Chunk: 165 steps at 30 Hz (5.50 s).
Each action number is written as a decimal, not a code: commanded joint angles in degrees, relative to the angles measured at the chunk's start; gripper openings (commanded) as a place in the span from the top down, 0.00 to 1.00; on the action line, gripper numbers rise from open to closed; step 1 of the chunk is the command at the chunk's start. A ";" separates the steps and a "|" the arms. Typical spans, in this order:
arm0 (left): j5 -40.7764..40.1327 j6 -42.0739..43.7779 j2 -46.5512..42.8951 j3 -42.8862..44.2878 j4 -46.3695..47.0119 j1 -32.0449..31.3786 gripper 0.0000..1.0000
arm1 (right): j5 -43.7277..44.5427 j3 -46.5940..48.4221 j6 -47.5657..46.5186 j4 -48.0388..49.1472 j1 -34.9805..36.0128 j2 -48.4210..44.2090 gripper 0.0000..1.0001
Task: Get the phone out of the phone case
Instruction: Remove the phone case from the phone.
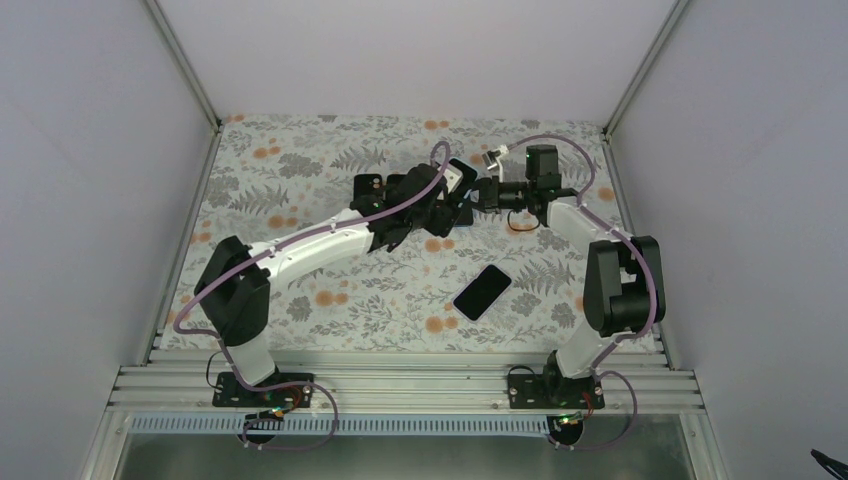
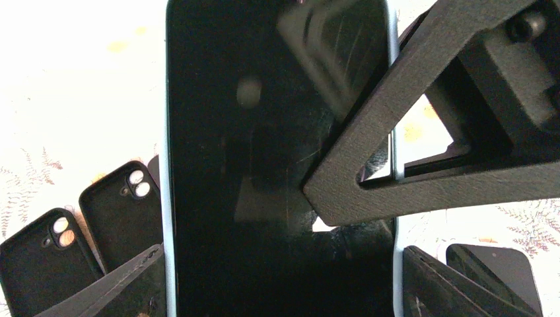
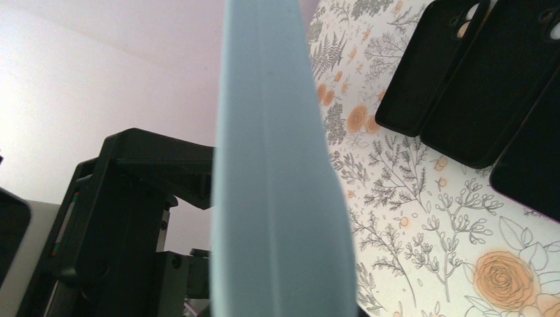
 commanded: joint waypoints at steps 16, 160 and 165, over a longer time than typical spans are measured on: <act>18.96 3.90 -6.39 1.98 -4.08 6.16 0.00 | -1.80 5.94 -6.06 -4.10 -1.08 -0.04 0.96; 72.76 8.34 -12.92 -13.80 2.32 28.90 0.75 | -27.70 14.49 -27.04 -19.62 4.81 -11.69 0.96; 71.82 7.93 -12.38 -13.90 2.37 29.13 0.76 | -28.74 14.49 -26.90 -19.62 4.89 -11.78 0.96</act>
